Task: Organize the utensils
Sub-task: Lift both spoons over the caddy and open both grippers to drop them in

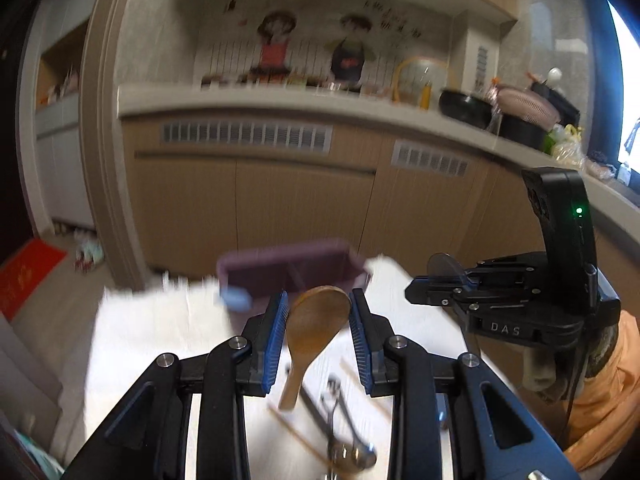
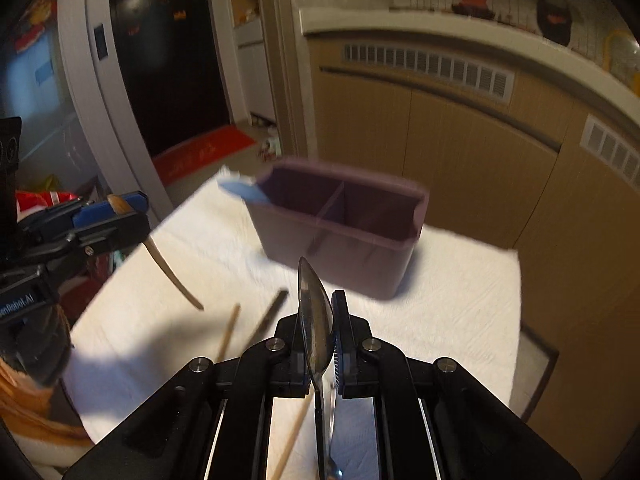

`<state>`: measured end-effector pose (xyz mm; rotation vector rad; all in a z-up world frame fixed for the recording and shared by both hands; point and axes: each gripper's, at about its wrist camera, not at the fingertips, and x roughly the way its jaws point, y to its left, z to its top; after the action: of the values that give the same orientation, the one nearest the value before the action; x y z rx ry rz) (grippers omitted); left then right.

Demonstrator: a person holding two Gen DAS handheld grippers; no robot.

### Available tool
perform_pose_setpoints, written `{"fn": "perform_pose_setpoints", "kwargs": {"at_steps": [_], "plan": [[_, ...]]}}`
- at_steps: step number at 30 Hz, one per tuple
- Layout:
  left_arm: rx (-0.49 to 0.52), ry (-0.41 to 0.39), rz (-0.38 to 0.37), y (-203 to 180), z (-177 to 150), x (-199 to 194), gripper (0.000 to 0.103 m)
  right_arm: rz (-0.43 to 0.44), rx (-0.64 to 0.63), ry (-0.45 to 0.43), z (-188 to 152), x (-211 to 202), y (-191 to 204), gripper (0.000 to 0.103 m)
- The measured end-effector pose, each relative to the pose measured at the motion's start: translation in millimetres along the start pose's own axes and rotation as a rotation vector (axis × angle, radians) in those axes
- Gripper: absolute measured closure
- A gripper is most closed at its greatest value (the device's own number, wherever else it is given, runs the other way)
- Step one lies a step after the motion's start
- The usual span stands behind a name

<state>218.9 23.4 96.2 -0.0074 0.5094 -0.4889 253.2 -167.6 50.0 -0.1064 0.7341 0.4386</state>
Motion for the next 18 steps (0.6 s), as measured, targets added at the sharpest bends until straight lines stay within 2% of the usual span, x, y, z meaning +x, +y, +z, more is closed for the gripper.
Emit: {"fn": "perform_pose_setpoints", "kwargs": {"at_steps": [5, 7, 9, 13, 18], "plan": [[0.0, -0.104, 0.014, -1, 64, 5, 0.075, -0.014, 0.021, -0.206, 65, -37, -5, 0.094], [-0.019, -0.141, 0.019, 3, 80, 10, 0.075, 0.014, 0.053, -0.265, 87, -40, -12, 0.094], [-0.039, -0.16, 0.021, 9, 91, 19, 0.075, -0.007, 0.075, -0.334, 102, -37, -18, 0.094], [-0.07, -0.133, 0.027, 27, 95, 50, 0.075, -0.019, 0.097, -0.394, 118, -14, -30, 0.094], [-0.122, -0.077, 0.02, 52, 85, 92, 0.075, -0.046, 0.062, -0.41, 121, 34, -40, 0.094]]}}
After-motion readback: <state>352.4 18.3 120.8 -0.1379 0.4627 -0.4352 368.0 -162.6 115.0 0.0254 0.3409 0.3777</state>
